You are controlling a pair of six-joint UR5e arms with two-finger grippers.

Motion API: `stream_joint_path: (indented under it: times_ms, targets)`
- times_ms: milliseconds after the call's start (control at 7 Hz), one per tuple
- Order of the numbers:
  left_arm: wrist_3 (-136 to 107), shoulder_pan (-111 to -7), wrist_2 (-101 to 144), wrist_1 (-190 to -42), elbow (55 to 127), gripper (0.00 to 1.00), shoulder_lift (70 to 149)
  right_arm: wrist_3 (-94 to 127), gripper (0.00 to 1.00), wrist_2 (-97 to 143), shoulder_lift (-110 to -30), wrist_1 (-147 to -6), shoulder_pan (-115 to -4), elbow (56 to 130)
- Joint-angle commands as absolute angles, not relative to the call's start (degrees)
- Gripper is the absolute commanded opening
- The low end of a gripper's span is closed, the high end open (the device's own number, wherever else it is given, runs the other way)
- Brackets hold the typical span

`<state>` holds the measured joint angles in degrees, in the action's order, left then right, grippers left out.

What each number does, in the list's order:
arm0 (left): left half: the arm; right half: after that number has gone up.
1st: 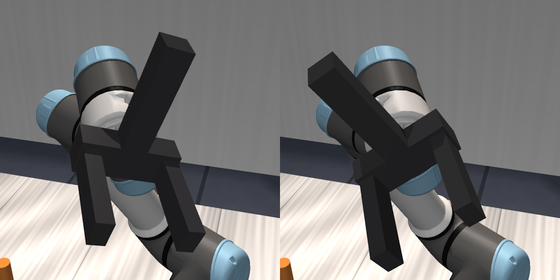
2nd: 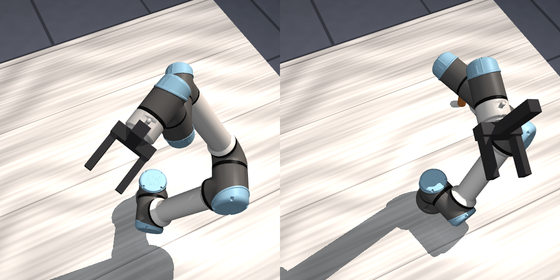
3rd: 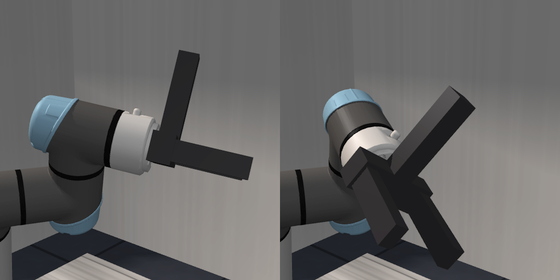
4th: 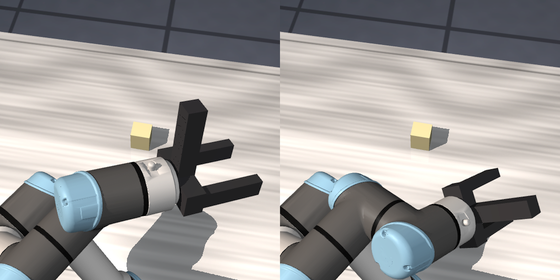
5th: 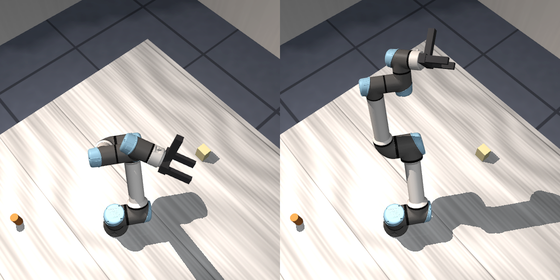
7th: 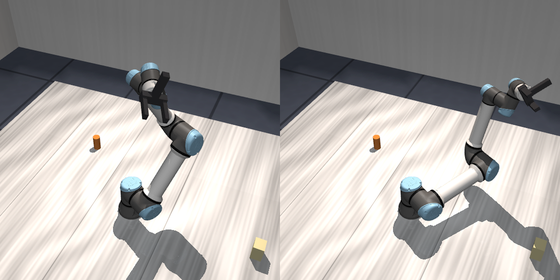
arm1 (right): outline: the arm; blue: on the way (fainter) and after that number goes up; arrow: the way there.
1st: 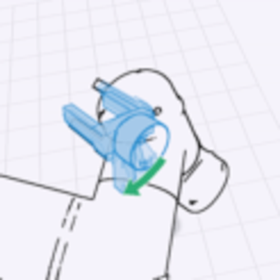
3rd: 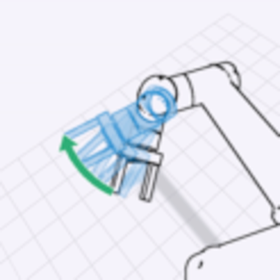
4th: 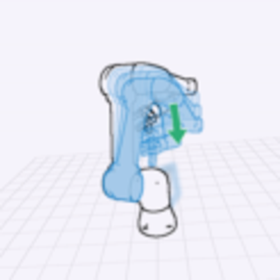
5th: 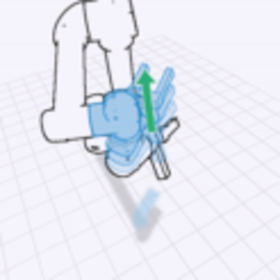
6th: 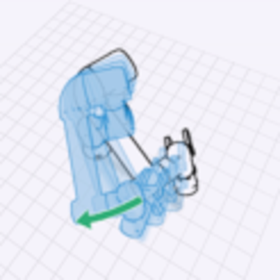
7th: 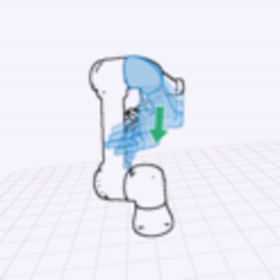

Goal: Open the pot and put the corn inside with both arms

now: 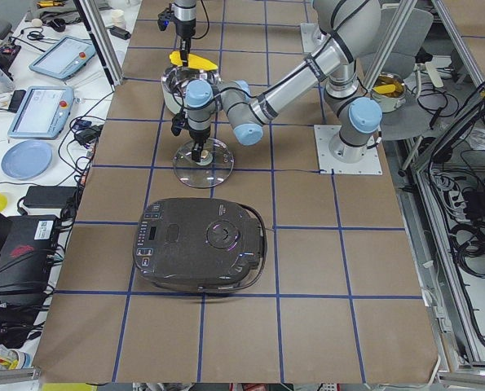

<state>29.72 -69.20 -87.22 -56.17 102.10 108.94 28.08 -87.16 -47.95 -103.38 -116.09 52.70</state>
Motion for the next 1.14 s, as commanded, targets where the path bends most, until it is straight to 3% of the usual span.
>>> stream_joint_path:
  times_ms: [0,143,714,1000]
  targets:
    - [27.61,-71.79,-87.10,-76.38,90.32,1.00,105.31,27.95,0.62,-86.75,-46.76,-103.53,-116.28,52.38]
    - [24.20,-74.07,-86.93,-82.29,86.87,1.00,103.73,27.95,0.96,-86.75,-46.76,-106.15,-116.28,52.99]
    - [3.13,-86.19,-87.63,-90.27,82.18,1.00,95.30,27.42,1.00,-86.84,-49.47,-109.60,-116.72,57.56]
    - [1.67,-89.20,-90.69,-90.26,82.53,1.00,94.05,20.97,1.00,-87.45,-55.16,-105.59,-113.84,59.92]
